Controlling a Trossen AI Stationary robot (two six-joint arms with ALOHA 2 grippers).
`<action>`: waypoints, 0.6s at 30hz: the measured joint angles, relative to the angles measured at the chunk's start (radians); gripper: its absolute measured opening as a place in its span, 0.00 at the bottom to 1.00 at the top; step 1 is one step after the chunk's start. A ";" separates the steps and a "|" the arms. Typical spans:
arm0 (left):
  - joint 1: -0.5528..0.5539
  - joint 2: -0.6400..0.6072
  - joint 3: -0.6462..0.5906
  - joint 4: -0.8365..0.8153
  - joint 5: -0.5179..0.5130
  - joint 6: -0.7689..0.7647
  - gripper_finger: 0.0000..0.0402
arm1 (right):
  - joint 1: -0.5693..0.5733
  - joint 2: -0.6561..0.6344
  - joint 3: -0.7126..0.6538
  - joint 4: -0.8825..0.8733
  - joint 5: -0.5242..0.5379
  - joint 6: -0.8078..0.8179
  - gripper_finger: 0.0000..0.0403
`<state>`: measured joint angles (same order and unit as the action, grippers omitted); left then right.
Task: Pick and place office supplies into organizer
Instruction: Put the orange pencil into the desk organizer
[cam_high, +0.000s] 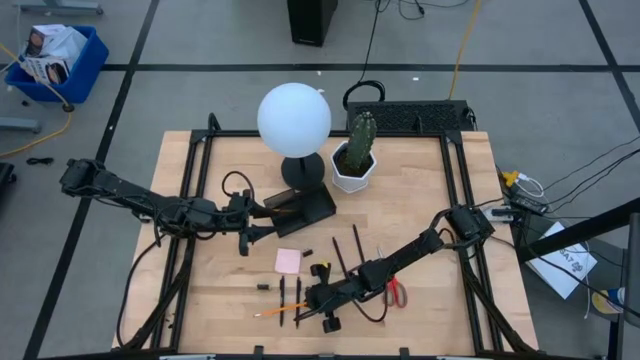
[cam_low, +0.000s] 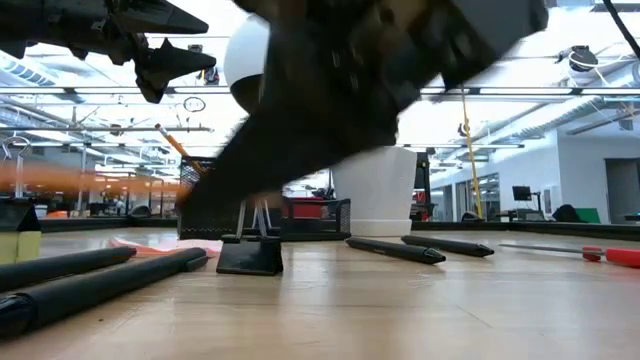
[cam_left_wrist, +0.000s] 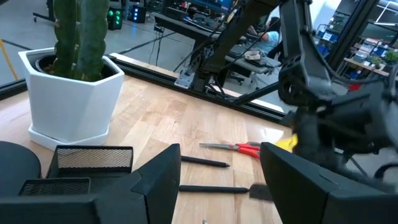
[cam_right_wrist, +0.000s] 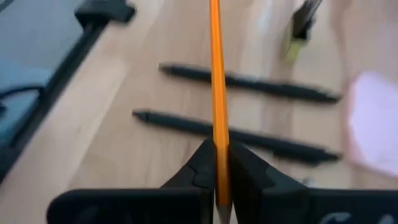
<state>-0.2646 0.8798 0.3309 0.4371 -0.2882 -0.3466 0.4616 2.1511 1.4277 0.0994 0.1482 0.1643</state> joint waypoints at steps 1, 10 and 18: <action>0.000 0.000 0.000 0.001 0.000 0.000 0.57 | 0.001 -0.012 0.000 0.000 0.011 -0.007 0.04; 0.000 0.000 0.000 0.010 0.001 0.000 0.57 | 0.012 -0.119 0.001 -0.094 0.131 -0.046 0.05; 0.000 0.000 0.000 0.040 0.002 0.002 0.57 | 0.011 -0.172 0.001 -0.299 0.360 -0.021 0.05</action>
<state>-0.2646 0.8798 0.3309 0.4770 -0.2864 -0.3443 0.4725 1.9795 1.4288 -0.1999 0.5085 0.1437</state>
